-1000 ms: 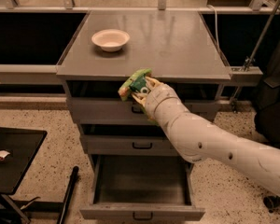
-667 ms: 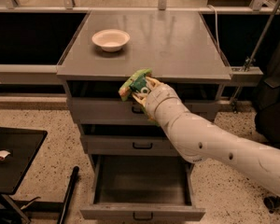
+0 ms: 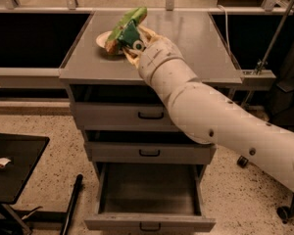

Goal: Pick green rice chip bag from bottom drawer and place on counter

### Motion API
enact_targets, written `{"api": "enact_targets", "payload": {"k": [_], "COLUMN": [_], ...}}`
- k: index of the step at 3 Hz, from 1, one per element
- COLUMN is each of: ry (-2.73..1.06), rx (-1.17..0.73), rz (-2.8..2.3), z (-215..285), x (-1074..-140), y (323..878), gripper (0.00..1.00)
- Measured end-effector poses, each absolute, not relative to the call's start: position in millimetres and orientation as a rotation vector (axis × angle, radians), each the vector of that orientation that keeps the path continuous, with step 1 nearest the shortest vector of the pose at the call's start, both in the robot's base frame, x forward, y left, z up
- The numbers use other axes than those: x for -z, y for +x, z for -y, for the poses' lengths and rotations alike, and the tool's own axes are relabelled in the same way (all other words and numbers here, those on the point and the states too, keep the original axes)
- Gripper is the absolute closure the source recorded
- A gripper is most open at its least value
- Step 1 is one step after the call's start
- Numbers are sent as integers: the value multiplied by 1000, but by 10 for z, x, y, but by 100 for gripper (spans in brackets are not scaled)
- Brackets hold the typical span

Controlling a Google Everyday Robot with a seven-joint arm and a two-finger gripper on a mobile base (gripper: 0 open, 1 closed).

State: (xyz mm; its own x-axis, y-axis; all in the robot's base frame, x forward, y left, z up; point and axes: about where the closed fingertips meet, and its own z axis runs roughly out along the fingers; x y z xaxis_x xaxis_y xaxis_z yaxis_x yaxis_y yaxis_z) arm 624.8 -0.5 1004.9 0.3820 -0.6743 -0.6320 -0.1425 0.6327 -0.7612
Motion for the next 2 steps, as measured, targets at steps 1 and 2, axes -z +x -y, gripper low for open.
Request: {"api": "enact_targets", "payload": {"k": [1, 2], "ry": [-854, -846], "rx": [398, 353], "rz": [-1155, -1195], "z": [5, -7], "x": [-10049, -9900], "y": [6248, 6450], "gripper": [100, 100]}}
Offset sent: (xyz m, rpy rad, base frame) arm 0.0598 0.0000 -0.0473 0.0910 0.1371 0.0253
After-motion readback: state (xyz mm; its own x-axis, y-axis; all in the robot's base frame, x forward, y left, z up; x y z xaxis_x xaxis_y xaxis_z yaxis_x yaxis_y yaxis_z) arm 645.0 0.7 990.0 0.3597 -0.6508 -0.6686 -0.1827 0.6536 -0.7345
